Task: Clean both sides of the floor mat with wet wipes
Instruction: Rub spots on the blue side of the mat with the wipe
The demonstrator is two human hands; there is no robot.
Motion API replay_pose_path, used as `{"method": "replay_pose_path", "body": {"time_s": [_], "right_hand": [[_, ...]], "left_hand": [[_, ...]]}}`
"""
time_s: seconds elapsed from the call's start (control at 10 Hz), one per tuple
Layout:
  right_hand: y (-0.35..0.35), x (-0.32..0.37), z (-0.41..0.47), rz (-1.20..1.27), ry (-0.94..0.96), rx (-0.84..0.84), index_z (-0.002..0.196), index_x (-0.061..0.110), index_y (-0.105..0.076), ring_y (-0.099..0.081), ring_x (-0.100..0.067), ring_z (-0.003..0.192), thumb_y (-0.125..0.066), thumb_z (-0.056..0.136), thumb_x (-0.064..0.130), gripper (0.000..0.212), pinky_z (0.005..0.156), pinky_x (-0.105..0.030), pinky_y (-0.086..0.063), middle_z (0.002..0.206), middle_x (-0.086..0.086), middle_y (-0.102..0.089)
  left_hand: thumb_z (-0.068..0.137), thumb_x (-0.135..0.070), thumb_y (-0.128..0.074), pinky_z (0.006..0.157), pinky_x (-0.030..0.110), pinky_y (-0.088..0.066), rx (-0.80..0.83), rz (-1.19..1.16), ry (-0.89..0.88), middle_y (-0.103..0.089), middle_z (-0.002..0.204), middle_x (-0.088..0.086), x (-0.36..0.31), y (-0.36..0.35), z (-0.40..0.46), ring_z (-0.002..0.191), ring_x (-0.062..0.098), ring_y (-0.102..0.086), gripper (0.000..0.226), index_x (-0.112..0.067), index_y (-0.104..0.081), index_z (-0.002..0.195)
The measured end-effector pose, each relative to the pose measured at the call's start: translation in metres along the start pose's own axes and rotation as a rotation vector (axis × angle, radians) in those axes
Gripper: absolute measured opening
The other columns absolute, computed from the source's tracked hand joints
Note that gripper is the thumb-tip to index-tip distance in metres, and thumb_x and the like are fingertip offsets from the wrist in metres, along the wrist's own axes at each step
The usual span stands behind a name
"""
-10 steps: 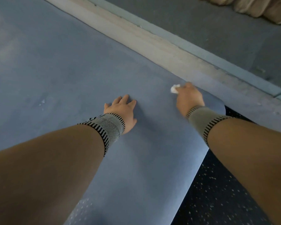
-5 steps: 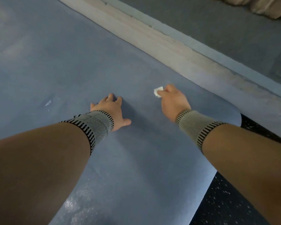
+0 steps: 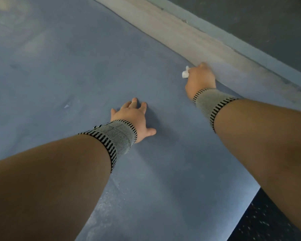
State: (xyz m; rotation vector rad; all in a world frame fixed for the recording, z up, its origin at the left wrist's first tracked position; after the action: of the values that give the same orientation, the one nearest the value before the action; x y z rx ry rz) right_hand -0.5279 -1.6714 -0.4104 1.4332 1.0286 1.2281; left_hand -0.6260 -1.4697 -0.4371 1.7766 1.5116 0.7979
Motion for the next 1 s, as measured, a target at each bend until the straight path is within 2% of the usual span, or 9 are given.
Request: {"method": "replay_pose_path", "body": {"time_s": [0.1, 0.2, 0.3, 0.4, 0.5, 0.6, 0.7, 0.9, 1.0], "right_hand": [[-0.029, 0.063, -0.024, 0.037, 0.376, 0.125, 0.096, 0.018, -0.060, -0.050, -0.019, 0.079, -0.048, 0.092, 0.018, 0.012, 0.065, -0.023, -0.034, 0.100, -0.003, -0.056], [-0.023, 0.054, -0.012, 0.049, 0.335, 0.070, 0.077, 0.024, -0.052, -0.048, -0.011, 0.071, -0.054, 0.091, 0.024, 0.014, 0.056, -0.019, -0.032, 0.084, 0.010, -0.055], [-0.016, 0.023, 0.013, -0.029, 0.077, 0.013, 0.113, 0.008, -0.059, -0.055, -0.028, 0.095, -0.048, 0.092, 0.010, 0.024, 0.074, -0.029, -0.040, 0.118, -0.016, -0.051], [-0.035, 0.081, -0.011, 0.001, 0.447, 0.118, 0.118, 0.005, -0.057, -0.053, -0.035, 0.100, -0.045, 0.090, 0.006, 0.030, 0.076, -0.034, -0.040, 0.119, -0.020, -0.050], [-0.027, 0.068, 0.002, 0.026, 0.419, 0.093, 0.118, 0.005, -0.057, -0.052, -0.037, 0.102, -0.044, 0.090, 0.005, 0.031, 0.077, -0.036, -0.040, 0.119, -0.021, -0.050], [-0.009, 0.025, 0.032, -0.003, 0.121, -0.022, 0.114, 0.003, -0.058, -0.053, -0.038, 0.106, -0.045, 0.090, 0.008, 0.027, 0.083, -0.037, -0.042, 0.121, -0.023, -0.050], [-0.035, 0.069, 0.004, 0.142, 0.413, 0.134, 0.102, 0.017, -0.060, -0.053, -0.026, 0.092, -0.051, 0.090, 0.018, 0.015, 0.076, -0.033, -0.044, 0.107, -0.006, -0.056], [-0.011, 0.041, 0.030, -0.101, 0.223, -0.031, 0.131, 0.011, -0.050, -0.048, -0.033, 0.114, -0.045, 0.092, 0.007, 0.039, 0.091, -0.038, -0.045, 0.123, -0.017, -0.052], [-0.022, 0.086, 0.002, 0.060, 0.514, 0.054, 0.127, 0.011, -0.054, -0.050, -0.034, 0.110, -0.045, 0.090, 0.002, 0.039, 0.087, -0.035, -0.044, 0.123, -0.016, -0.050]], "left_hand": [[0.084, -0.069, -0.053, 0.116, 0.056, -0.011, 0.032, 0.012, 0.005, 0.009, 0.162, 0.001, -0.002, -0.002, 0.001, 0.149, 0.023, -0.001, 0.099, -0.026, 0.003, 0.155], [0.084, -0.067, -0.053, 0.116, 0.056, -0.011, 0.029, 0.000, 0.001, 0.008, 0.162, 0.002, -0.003, -0.001, 0.000, 0.149, 0.024, -0.002, 0.098, -0.026, 0.001, 0.155], [0.084, -0.068, -0.054, 0.116, 0.056, -0.011, 0.021, 0.004, -0.001, 0.007, 0.162, 0.003, -0.003, 0.000, 0.000, 0.149, 0.024, -0.002, 0.099, -0.025, 0.001, 0.155], [0.084, -0.067, -0.054, 0.118, 0.056, -0.011, 0.037, 0.024, 0.005, 0.008, 0.162, 0.003, -0.004, -0.001, 0.001, 0.149, 0.023, -0.001, 0.100, -0.025, 0.002, 0.155], [0.084, -0.067, -0.054, 0.118, 0.056, -0.011, 0.055, 0.028, 0.015, 0.008, 0.162, 0.003, -0.005, -0.001, 0.001, 0.149, 0.023, -0.001, 0.100, -0.024, 0.003, 0.155], [0.084, -0.068, -0.054, 0.118, 0.055, -0.011, 0.053, 0.037, 0.016, 0.007, 0.162, 0.003, -0.005, 0.001, 0.003, 0.149, 0.023, -0.002, 0.100, -0.024, 0.002, 0.155], [0.084, -0.068, -0.053, 0.117, 0.055, -0.010, 0.073, 0.060, 0.029, 0.008, 0.162, 0.003, -0.005, 0.000, 0.002, 0.149, 0.023, -0.001, 0.100, -0.025, 0.002, 0.155], [0.084, -0.069, -0.052, 0.117, 0.055, -0.009, 0.104, 0.061, 0.039, 0.011, 0.162, 0.002, -0.005, -0.001, -0.001, 0.149, 0.023, 0.001, 0.099, -0.026, 0.003, 0.154], [0.083, -0.071, -0.051, 0.117, 0.056, -0.010, 0.101, 0.095, 0.030, 0.008, 0.162, 0.003, -0.005, 0.000, 0.002, 0.149, 0.024, -0.002, 0.100, -0.026, 0.002, 0.154]]}}
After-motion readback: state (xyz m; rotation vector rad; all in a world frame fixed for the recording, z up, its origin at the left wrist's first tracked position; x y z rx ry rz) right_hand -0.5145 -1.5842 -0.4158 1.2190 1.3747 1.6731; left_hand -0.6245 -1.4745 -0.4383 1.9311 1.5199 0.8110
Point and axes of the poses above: each hand's wrist, its own z-axis towards the middle knuckle, its own y-axis out of the back of the hand, x = y × z, the point moved 10 cm from there along z, towards the middle knuckle
